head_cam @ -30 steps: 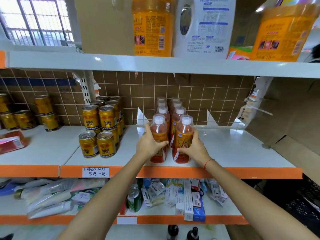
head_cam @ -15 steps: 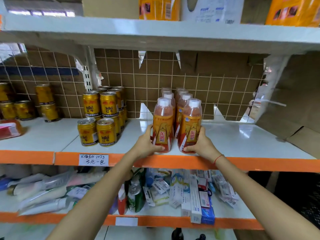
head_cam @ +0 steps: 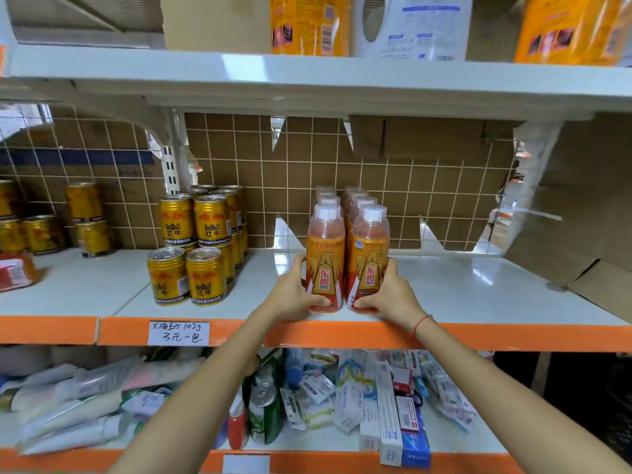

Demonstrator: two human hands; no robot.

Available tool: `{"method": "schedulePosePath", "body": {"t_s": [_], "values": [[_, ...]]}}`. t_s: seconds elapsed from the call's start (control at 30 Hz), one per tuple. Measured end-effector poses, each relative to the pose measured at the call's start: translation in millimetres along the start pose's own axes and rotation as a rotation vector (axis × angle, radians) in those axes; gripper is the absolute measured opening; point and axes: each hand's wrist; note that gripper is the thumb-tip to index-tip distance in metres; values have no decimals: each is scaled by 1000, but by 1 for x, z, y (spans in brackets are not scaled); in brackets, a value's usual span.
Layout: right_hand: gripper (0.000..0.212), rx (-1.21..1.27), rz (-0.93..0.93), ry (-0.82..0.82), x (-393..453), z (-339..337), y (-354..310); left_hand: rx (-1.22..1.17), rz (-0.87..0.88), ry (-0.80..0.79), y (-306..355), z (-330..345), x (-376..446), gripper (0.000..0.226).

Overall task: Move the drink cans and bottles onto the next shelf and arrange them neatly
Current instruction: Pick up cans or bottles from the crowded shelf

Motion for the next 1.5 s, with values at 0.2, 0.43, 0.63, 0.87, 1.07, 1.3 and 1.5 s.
{"method": "schedulePosePath", "body": {"t_s": [0.2, 0.43, 0.63, 0.87, 1.07, 1.3, 1.5], "values": [[80, 9, -2, -1, 4, 1, 1, -35, 6, -6, 4, 5, 4, 94], [77, -6, -10, -7, 7, 1, 1, -50, 3, -17, 7, 6, 6, 92], [77, -15, -11, -14, 9, 1, 1, -62, 5, -28, 6, 6, 8, 93], [78, -13, -23, -38, 8, -1, 1, -82, -9, -55, 8, 6, 9, 94], [77, 10, -32, -83, 10, -7, 4, -81, -9, -53, 9, 5, 9, 92], [78, 10, -56, -108, 12, -10, 6, -63, -19, -35, 8, 6, 9, 92], [80, 22, -40, -112, 9, -9, 5, -46, -33, -22, 11, 8, 8, 95]]}}
Point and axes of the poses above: each hand's wrist, its own x-axis towards the middle knuckle, its own z-axis out of the palm, y = z × x, and after that the axes turned 10 degrees about x, right-handed
